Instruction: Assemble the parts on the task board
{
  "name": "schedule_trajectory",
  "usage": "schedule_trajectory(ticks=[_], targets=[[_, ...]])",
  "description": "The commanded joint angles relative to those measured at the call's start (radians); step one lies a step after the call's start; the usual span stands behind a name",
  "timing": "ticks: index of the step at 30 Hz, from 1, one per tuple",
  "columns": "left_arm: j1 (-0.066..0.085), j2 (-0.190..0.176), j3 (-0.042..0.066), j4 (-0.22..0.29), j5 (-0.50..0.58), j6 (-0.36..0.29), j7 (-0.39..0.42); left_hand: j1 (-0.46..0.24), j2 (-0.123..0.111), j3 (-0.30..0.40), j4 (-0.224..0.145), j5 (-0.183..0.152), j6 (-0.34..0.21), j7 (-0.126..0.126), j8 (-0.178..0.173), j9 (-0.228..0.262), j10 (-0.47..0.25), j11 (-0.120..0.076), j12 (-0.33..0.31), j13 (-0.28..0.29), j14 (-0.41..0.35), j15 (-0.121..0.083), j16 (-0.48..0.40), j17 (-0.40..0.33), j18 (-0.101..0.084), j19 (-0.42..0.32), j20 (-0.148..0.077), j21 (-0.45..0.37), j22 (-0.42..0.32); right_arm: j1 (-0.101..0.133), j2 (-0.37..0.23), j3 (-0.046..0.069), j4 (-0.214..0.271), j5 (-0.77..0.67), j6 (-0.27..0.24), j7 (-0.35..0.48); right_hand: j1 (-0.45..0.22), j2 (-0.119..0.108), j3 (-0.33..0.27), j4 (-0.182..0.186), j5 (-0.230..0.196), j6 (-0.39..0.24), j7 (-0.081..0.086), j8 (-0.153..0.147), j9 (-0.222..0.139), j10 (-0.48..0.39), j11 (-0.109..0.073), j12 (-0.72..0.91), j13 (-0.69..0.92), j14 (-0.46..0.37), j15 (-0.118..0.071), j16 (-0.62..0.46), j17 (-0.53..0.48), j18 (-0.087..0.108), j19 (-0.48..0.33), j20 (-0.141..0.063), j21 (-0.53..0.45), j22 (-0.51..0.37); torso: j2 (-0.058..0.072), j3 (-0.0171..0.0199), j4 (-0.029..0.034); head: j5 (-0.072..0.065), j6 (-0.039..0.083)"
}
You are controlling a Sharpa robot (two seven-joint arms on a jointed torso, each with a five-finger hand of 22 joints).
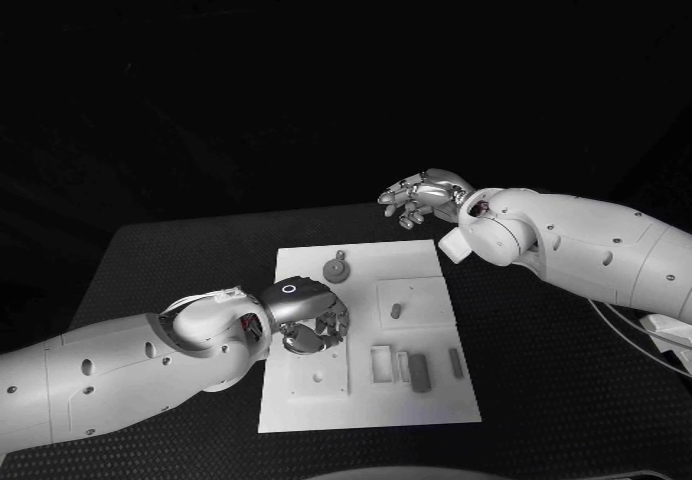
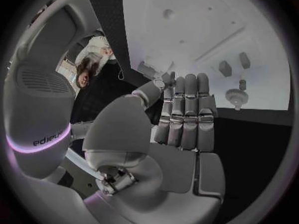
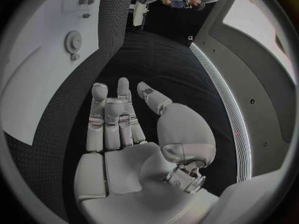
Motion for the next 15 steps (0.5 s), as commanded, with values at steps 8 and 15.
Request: schedule_trajectory(ticks=[8,15], targets=[[0.000,0.012,-0.014,0.000,-0.141,0.057,-0.038,0.005,-0.003,0.006,-0.001,0.003,0.009,-0.003,0.005,-0.001,0.008,-0.003,0.003,0.001,0.009,0.000,-0.005,0.002,0.006,0.009,-0.001,0.007,0.002,0.000,0.003,0.003,0.005,-0.024,0.016,0.017,-0.003,0.003,-0.003,0.000,0.003,0.008,0.000,-0.003,-0.001,0.002,-0.001,-0.004,-0.001,0.004,0.000,-0.003,0.001,0.020,0.002,-0.006,0.004,0.019,0.001,0.0009,-0.0007,-0.004,-0.013],[-0.001,0.026,-0.018,-0.020,-0.149,0.072,-0.039,0.005,-0.003,0.007,-0.001,0.003,0.009,-0.003,0.004,-0.001,0.009,-0.003,0.003,0.002,0.010,0.000,-0.006,0.002,0.006,0.010,-0.001,0.007,0.003,0.000,0.004,0.004,0.011,-0.025,0.019,0.018,-0.003,0.004,-0.003,0.000,0.003,0.009,0.000,-0.003,-0.001,0.003,-0.001,-0.004,-0.001,0.004,0.000,-0.003,0.001,0.020,0.002,-0.006,0.004,0.019,0.001,0.0012,-0.0012,-0.005,-0.017]])
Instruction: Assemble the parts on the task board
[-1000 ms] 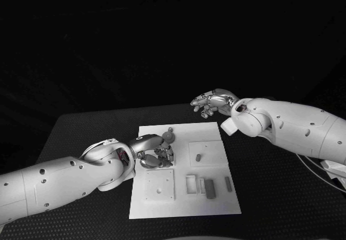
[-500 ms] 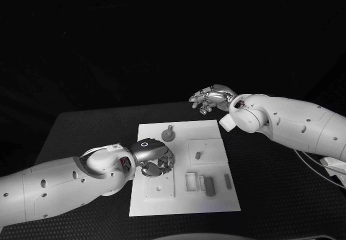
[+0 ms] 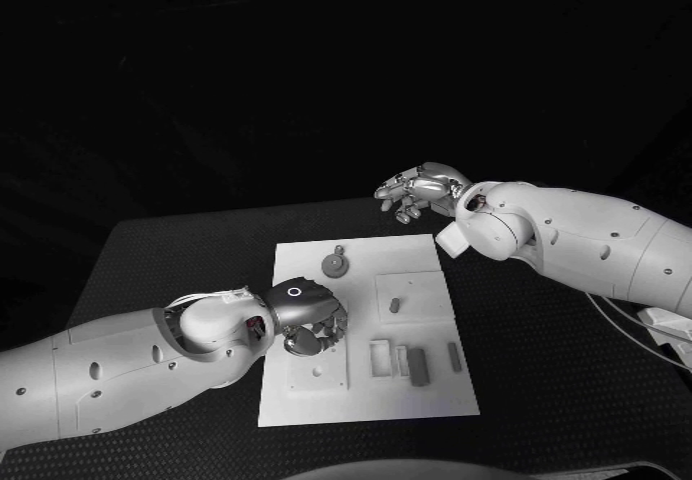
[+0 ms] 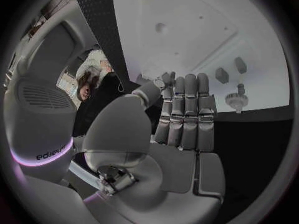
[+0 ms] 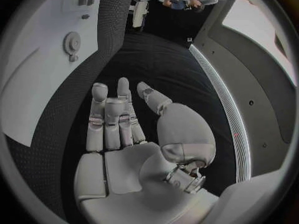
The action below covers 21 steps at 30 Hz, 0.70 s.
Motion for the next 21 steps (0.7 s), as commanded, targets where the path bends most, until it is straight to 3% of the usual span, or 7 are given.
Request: schedule_trajectory(ticks=[1,21], targets=[[-0.001,0.009,-0.002,-0.007,-0.033,0.035,-0.008,0.005,-0.003,0.007,-0.001,0.004,0.006,0.001,0.006,-0.001,0.006,0.000,0.004,0.002,0.010,0.000,-0.006,0.001,0.006,0.006,0.002,0.007,0.002,0.000,0.001,0.001,0.004,-0.011,0.017,0.015,-0.003,0.004,-0.003,0.000,0.003,0.007,-0.002,-0.003,-0.001,0.002,-0.001,-0.004,-0.001,0.004,0.000,-0.003,0.001,0.018,0.002,-0.006,0.004,0.019,0.001,0.0002,-0.0004,-0.001,-0.004],[-0.010,0.029,-0.006,-0.033,-0.044,0.053,-0.011,0.005,-0.003,0.008,-0.001,0.004,0.006,0.001,0.006,-0.001,0.006,0.000,0.004,0.002,0.010,0.000,-0.006,0.003,0.006,0.006,0.002,0.008,0.003,0.000,0.001,0.004,0.013,-0.013,0.023,0.016,-0.003,0.006,-0.004,0.000,0.003,0.008,-0.002,-0.004,-0.002,0.004,-0.001,-0.005,-0.002,0.004,-0.001,-0.003,0.001,0.018,0.002,-0.006,0.004,0.019,0.000,-0.0001,-0.0002,-0.004,-0.012]])
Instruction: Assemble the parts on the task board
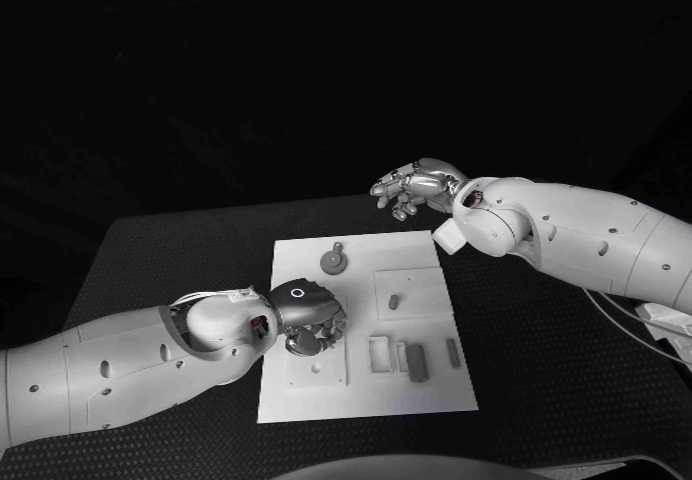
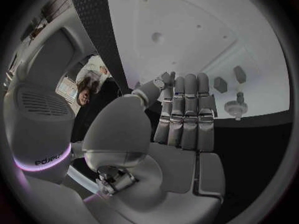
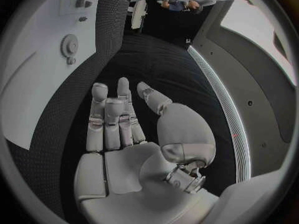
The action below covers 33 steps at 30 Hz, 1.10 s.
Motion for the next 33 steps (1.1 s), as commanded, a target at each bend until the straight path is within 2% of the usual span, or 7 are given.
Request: schedule_trajectory(ticks=[1,33], targets=[[-0.001,0.002,0.000,0.000,-0.013,0.017,-0.001,0.010,0.003,0.006,0.002,0.004,0.007,0.001,0.002,0.001,0.006,0.000,0.004,0.001,0.010,0.000,-0.006,0.002,0.006,0.005,0.001,0.004,0.001,0.000,0.001,0.001,0.002,-0.008,0.017,0.014,-0.003,0.006,-0.004,0.000,0.003,0.006,0.000,-0.004,-0.001,0.002,0.001,-0.005,-0.001,0.004,-0.001,-0.003,0.001,0.016,0.002,-0.007,0.004,0.019,0.000,-0.0001,-0.0001,0.000,-0.002],[-0.008,0.015,-0.001,-0.014,-0.016,0.041,-0.007,0.009,0.003,0.006,0.002,0.004,0.006,0.001,0.000,0.002,0.007,0.000,0.003,0.001,0.011,0.000,-0.008,0.003,0.006,0.005,0.000,0.004,0.003,0.000,0.001,0.003,0.008,-0.008,0.021,0.015,-0.001,0.009,-0.004,-0.001,0.003,0.007,-0.001,-0.005,-0.002,0.003,0.001,-0.007,-0.002,0.004,-0.001,-0.003,0.002,0.016,0.002,-0.007,0.004,0.019,0.000,-0.0002,0.0003,0.000,-0.007]])
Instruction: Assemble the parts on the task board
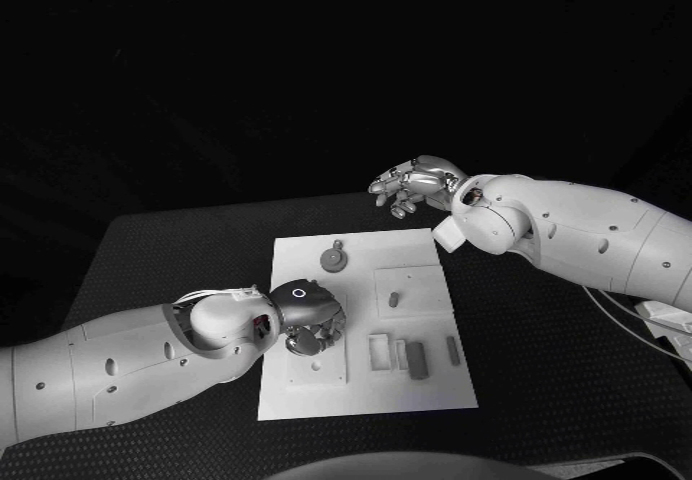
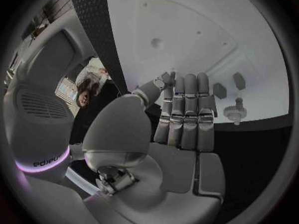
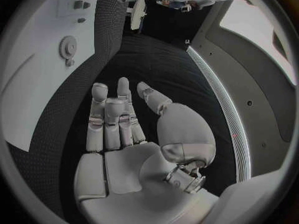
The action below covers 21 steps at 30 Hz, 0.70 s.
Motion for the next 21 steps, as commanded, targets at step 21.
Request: schedule_trajectory(ticks=[21], targets=[[-0.002,0.008,0.000,-0.004,-0.019,0.025,-0.007,0.006,0.001,0.004,-0.001,0.004,0.004,0.000,0.004,0.002,0.009,-0.002,0.002,0.001,0.004,0.000,-0.005,0.002,0.006,0.004,0.000,0.005,0.002,0.000,0.002,0.001,0.007,-0.006,0.018,0.013,0.000,0.011,-0.004,-0.001,0.003,0.008,0.000,-0.005,-0.001,0.002,0.002,-0.008,-0.002,0.004,-0.001,-0.004,0.002,0.016,-0.001,-0.005,0.004,0.019,0.000,0.0001,0.0000,0.000,-0.002]])
